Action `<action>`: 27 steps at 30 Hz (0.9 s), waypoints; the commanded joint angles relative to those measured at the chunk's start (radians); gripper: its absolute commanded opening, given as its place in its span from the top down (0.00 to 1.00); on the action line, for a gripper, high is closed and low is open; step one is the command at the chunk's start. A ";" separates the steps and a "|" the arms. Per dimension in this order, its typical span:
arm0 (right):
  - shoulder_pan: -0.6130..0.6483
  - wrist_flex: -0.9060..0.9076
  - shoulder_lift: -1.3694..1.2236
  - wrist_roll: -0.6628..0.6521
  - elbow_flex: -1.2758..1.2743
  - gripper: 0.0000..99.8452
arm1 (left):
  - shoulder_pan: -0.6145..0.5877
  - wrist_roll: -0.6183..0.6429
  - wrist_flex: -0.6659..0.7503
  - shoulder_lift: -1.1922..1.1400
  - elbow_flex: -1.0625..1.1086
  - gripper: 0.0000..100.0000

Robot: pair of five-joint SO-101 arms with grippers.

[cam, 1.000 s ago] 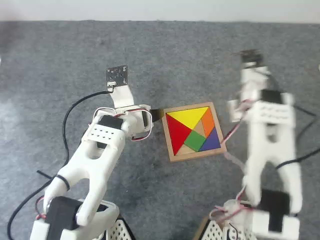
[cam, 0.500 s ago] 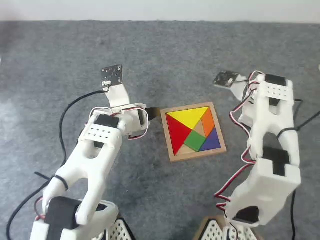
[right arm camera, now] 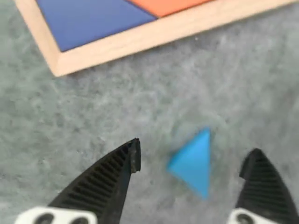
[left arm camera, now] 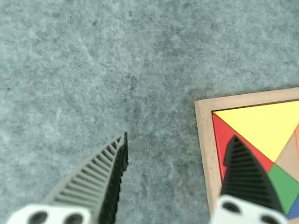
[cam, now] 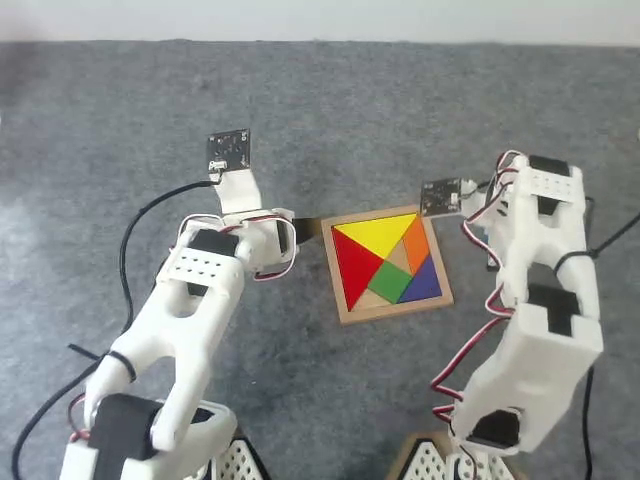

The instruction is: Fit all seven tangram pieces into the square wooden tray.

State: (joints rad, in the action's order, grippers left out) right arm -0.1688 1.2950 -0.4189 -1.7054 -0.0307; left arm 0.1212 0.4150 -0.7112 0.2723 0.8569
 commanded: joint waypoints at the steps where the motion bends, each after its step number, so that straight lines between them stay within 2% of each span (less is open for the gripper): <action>1: -0.018 -0.045 -0.008 -0.031 0.052 0.70 | -0.002 -0.008 0.018 0.037 -0.015 0.68; 4: -0.031 -0.084 -0.019 -0.041 0.052 0.69 | 0.000 -0.008 0.018 0.037 -0.015 0.68; 13: -0.097 -0.151 -0.035 -0.226 0.049 0.68 | 0.000 -0.008 0.017 0.037 -0.016 0.68; 16: -0.097 -0.156 -0.061 -0.241 0.049 0.68 | 0.000 -0.008 0.017 0.037 -0.015 0.68; 18: -0.094 -0.157 -0.082 -0.245 0.051 0.72 | 0.000 -0.006 0.017 0.037 -0.015 0.68; 22: -0.091 -0.159 -0.105 -0.247 0.052 0.86 | 0.000 -0.006 0.017 0.037 -0.015 0.68; 27: -0.096 -0.156 -0.105 -0.245 0.052 0.88 | 0.000 -0.006 0.017 0.037 -0.015 0.68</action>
State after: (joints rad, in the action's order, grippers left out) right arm -0.2501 1.1400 -0.5171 -1.9387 0.0261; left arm 0.1212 0.4150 -0.7112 0.2723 0.8569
